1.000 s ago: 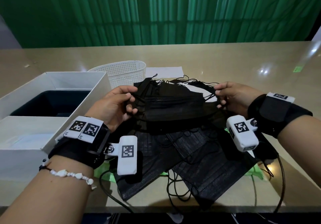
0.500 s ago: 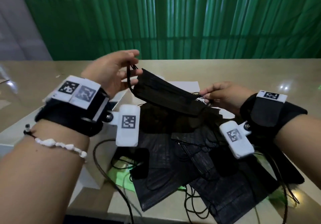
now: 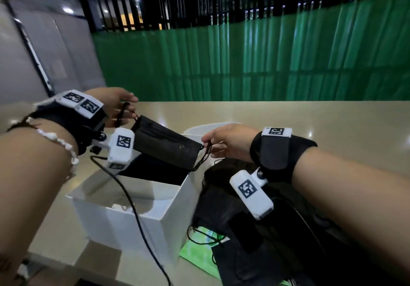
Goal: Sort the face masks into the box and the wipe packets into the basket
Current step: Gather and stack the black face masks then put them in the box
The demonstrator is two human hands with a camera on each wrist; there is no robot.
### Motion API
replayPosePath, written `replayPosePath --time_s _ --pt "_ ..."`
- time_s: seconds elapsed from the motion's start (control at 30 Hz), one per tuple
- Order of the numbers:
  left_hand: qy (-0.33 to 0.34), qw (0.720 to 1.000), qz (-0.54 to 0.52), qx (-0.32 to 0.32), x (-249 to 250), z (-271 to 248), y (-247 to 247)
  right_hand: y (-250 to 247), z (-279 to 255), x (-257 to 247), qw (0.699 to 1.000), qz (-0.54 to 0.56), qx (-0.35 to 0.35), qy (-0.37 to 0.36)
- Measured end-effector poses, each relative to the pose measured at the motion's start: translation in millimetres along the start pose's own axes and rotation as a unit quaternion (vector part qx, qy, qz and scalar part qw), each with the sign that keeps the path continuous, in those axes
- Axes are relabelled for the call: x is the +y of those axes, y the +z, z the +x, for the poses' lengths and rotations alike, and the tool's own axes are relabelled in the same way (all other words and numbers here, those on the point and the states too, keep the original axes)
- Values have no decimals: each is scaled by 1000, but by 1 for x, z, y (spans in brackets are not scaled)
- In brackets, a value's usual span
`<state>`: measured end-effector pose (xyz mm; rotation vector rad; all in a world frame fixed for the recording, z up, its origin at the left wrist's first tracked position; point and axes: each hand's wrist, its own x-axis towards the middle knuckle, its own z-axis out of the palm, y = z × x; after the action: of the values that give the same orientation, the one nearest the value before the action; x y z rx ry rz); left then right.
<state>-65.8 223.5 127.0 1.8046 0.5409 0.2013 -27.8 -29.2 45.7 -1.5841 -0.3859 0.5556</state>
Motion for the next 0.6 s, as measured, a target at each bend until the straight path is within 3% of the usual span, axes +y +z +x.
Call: replayPosePath --time_s 0.27,0.47,0.6 --pt "4 997 23 79 -36 35 6 12 17 10 986 -157 34 37" --pt "-72 988 133 33 -57 45 22 11 15 15 967 -252 35 31" --pt "-120 974 189 45 -63 44 26 6 20 22 952 -302 28 31"
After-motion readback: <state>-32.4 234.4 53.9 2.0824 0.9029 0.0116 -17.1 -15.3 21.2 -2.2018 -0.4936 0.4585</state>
